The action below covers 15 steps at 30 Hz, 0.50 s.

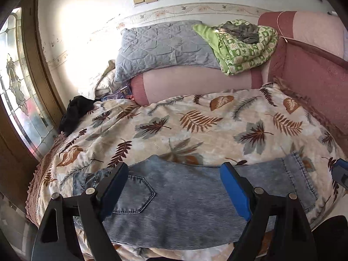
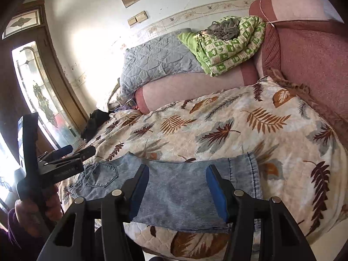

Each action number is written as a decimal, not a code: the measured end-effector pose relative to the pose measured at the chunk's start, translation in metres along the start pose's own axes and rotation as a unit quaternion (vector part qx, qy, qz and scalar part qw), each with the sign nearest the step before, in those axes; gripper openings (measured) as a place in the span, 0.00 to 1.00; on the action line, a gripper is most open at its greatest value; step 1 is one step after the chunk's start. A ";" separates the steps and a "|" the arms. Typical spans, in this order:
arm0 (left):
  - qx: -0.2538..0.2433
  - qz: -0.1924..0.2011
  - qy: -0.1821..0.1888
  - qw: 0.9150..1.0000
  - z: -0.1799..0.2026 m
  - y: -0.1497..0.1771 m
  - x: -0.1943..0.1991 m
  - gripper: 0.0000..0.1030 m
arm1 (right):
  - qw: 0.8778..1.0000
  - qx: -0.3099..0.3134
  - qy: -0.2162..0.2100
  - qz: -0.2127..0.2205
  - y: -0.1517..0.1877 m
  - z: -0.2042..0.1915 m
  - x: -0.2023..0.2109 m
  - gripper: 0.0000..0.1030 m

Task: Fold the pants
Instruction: 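Release and raise both tools away from the jeans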

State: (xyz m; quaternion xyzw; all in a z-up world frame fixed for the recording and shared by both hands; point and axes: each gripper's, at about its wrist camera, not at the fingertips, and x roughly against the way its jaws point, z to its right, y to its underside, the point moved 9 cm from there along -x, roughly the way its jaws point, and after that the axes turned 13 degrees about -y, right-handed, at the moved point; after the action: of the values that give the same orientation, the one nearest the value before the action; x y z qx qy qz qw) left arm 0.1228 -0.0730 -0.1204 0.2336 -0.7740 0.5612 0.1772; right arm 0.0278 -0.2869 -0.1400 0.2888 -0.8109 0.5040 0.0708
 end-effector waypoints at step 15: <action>-0.009 0.001 0.017 1.000 0.024 -0.004 0.009 0.84 | 1.000 0.003 0.013 0.003 -0.005 0.008 0.009 0.57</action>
State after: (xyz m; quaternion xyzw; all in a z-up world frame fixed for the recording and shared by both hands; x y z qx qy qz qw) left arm 0.1177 -0.0988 -0.1200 0.2215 -0.7759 0.5587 0.1918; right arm 0.0240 -0.2989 -0.1364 0.2798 -0.8094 0.5103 0.0792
